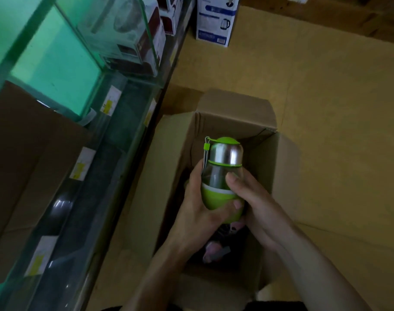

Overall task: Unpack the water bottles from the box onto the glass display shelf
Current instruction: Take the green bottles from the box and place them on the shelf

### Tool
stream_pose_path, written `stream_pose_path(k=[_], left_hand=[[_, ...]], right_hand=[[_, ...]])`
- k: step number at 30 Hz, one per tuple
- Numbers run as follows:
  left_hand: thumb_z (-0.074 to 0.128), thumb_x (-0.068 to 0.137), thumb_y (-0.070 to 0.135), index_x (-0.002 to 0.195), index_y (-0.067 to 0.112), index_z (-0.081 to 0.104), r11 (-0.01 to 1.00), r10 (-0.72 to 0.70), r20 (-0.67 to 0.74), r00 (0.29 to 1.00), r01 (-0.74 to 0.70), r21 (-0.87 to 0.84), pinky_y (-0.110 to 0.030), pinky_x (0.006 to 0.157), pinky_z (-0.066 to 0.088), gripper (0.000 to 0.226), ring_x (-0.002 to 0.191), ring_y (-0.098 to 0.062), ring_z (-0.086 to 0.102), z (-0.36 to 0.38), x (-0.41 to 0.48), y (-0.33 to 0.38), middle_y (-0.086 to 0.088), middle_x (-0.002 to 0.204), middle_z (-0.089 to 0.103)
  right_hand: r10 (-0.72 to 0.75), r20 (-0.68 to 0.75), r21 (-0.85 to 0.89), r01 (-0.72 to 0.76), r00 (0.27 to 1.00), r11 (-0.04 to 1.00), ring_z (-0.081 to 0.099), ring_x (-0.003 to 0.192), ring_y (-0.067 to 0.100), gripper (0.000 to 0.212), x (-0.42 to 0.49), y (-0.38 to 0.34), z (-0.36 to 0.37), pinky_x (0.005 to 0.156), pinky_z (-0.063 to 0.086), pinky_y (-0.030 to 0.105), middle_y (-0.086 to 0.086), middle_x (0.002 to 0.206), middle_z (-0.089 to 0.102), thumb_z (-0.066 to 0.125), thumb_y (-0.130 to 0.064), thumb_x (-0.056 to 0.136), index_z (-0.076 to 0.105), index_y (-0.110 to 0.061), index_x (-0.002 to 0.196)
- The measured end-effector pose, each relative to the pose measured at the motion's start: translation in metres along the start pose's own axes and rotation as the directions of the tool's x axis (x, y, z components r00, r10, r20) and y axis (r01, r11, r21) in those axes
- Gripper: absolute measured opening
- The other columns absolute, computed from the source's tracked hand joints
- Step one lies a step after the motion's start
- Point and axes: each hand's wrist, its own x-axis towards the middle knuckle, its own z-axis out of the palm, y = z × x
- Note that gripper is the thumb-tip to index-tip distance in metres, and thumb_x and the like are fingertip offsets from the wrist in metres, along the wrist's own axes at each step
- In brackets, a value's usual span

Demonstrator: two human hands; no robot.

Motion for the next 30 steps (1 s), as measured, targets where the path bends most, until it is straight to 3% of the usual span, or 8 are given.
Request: stream_pose_path(k=[3,7,11,17,21,24,30], left_hand=[[0.078,0.085,0.002,0.14,0.044,0.039,0.999,-0.038,0.002,0.999,0.038,-0.033,-0.016,0.081,0.055,0.08,0.111,-0.001,0.066,0.007,-0.027,0.017,0.016,0.124,0.066],[0.08,0.085,0.011,0.148,0.04,0.035,0.989,-0.132,0.035,0.991,0.134,-0.06,-0.022,0.084,0.057,0.083,0.114,-0.006,0.066,0.016,-0.062,0.039,0.013,0.127,0.065],[0.082,0.084,0.016,0.15,0.037,0.036,0.987,-0.158,0.035,0.987,0.159,-0.024,-0.011,0.081,0.052,0.083,0.113,0.006,0.063,0.024,-0.096,0.079,0.015,0.13,0.062],[0.078,0.086,0.009,0.152,0.027,0.036,0.984,-0.141,0.099,0.985,0.15,-0.093,-0.024,0.082,0.058,0.081,0.116,-0.012,0.066,0.031,-0.144,0.168,-0.003,0.138,0.058],[0.074,0.09,0.01,0.152,0.028,0.035,0.991,-0.092,0.134,0.987,0.104,-0.086,-0.033,0.089,0.059,0.075,0.118,-0.016,0.066,0.029,-0.173,0.234,0.002,0.131,0.065],[0.075,0.091,0.023,0.153,0.032,0.034,0.994,-0.079,0.13,0.988,0.089,-0.069,-0.039,0.096,0.058,0.075,0.121,-0.013,0.064,0.025,-0.191,0.284,0.006,0.134,0.063],[0.073,0.09,0.021,0.151,0.03,0.037,0.998,-0.007,0.125,0.992,0.016,-0.065,-0.028,0.09,0.057,0.071,0.119,-0.008,0.063,0.014,-0.229,0.369,0.01,0.13,0.064]], right_hand=[[0.019,-0.063,0.011,-0.019,0.998,1.0,0.068,0.121,0.021,0.052,-0.026,-0.002,0.006,0.096,0.055,0.044,-0.001,0.129,0.072,0.071,-0.041,0.085,0.061,-0.032,0.136],[0.059,-0.137,-0.003,-0.06,0.989,0.998,0.072,0.115,0.02,0.058,-0.068,-0.01,0.013,0.084,0.059,0.038,-0.003,0.126,0.073,0.076,-0.048,0.074,0.063,-0.036,0.13],[0.114,-0.121,0.054,-0.108,0.986,0.993,0.072,0.114,0.025,0.052,-0.116,-0.037,0.018,0.092,0.058,0.048,0.002,0.126,0.074,0.071,-0.041,0.082,0.063,-0.031,0.133],[0.118,-0.089,0.062,-0.113,0.989,0.992,0.071,0.117,0.025,0.052,-0.194,-0.111,0.045,0.097,0.056,0.054,0.001,0.129,0.072,0.068,-0.045,0.081,0.065,-0.035,0.131],[0.09,-0.082,0.063,-0.085,0.993,0.994,0.07,0.118,0.024,0.044,-0.242,-0.164,0.066,0.094,0.057,0.05,-0.001,0.129,0.072,0.063,-0.039,0.09,0.063,-0.034,0.133],[0.062,-0.087,0.046,-0.059,0.994,0.997,0.07,0.119,0.021,0.045,-0.274,-0.204,0.085,0.095,0.057,0.051,-0.003,0.13,0.072,0.064,-0.04,0.089,0.063,-0.035,0.134],[0.004,-0.094,0.034,-0.001,0.996,0.999,0.068,0.122,0.018,0.048,-0.33,-0.266,0.125,0.095,0.057,0.048,-0.005,0.133,0.07,0.063,-0.039,0.091,0.06,-0.036,0.139]])
